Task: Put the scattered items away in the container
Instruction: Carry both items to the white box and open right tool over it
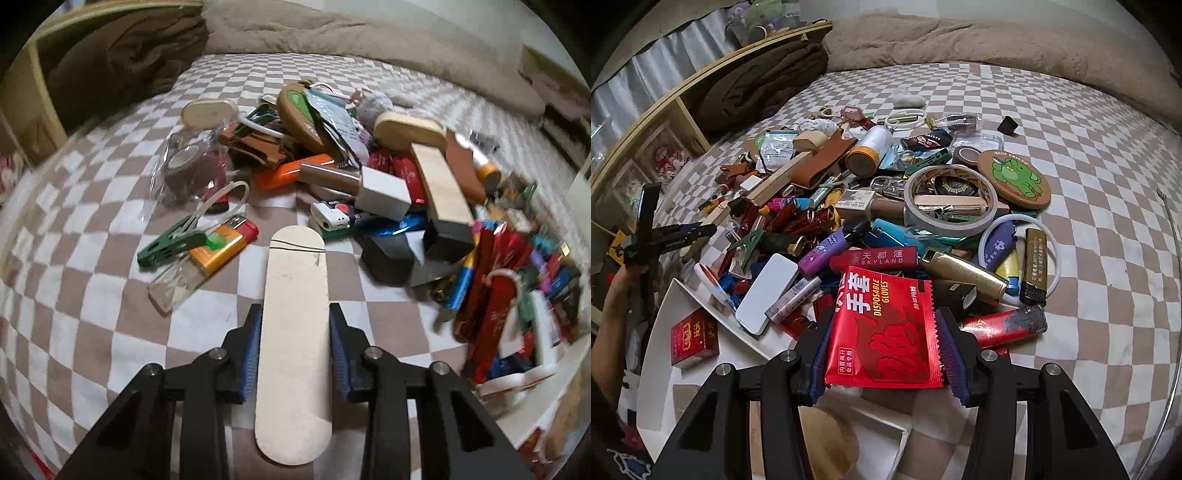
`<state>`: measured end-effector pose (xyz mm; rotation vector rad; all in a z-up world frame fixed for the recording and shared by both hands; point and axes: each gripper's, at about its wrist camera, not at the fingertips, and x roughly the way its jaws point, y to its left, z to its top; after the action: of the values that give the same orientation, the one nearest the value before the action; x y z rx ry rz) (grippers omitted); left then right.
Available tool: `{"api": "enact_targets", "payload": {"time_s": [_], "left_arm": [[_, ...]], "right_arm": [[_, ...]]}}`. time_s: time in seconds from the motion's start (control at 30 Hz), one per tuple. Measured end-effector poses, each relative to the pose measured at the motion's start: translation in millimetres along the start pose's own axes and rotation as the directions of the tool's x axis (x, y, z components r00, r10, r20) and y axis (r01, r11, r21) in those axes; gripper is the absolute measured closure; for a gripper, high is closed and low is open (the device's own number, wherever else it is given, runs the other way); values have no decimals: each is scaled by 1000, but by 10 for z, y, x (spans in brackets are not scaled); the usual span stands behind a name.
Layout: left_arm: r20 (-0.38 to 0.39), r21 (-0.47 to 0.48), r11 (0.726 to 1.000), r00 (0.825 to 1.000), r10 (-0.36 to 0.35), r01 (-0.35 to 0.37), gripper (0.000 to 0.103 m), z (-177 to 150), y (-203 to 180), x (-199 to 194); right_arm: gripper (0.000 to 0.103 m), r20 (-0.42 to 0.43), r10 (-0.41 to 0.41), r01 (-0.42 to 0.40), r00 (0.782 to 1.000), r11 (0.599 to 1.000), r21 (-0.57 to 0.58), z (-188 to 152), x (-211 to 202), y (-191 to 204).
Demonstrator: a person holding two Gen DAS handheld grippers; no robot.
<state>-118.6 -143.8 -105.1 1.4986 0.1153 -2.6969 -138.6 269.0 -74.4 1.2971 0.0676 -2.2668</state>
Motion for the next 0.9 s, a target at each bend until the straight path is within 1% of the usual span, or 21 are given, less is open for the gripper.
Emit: {"api": "enact_targets", "payload": {"time_s": [0.07,0.17,0.27,0.37,0.5,0.6,0.7,0.8,0.9], "left_arm": [[18,-15,1000,1000,-12,12,69,-26,36,-74],[57,-1,1000,998,-8,9,69,-73,12,-222],[83,14,999,996,-35,34,69,-97,-27,-377],[126,44,998,991,-54,49,69,-89,-117,-594],[184,101,991,977,-105,87,69,-83,-300,-927],[216,190,976,965,-150,109,69,-122,-513,-1164],[224,265,957,957,-183,121,69,-207,-711,-1326],[210,314,937,951,-228,155,69,-275,-865,-1427],[214,341,924,943,-257,174,69,-341,-1005,-1529]], "right_arm": [[50,2,0,0,1000,1000,-2,-10,-18,20],[50,6,-6,6,1000,1000,-11,-24,-60,58],[50,20,-8,8,1000,1000,-13,-22,-131,93],[50,42,-8,9,999,1000,-16,-16,-220,139],[50,69,1,0,998,1000,-23,-31,-352,218],[50,81,8,-5,997,999,-41,-67,-453,303],[50,102,10,-5,995,999,-52,-111,-555,372],[50,124,27,-21,992,999,-45,-143,-663,406],[50,134,37,-30,990,998,-52,-186,-744,456]]}}
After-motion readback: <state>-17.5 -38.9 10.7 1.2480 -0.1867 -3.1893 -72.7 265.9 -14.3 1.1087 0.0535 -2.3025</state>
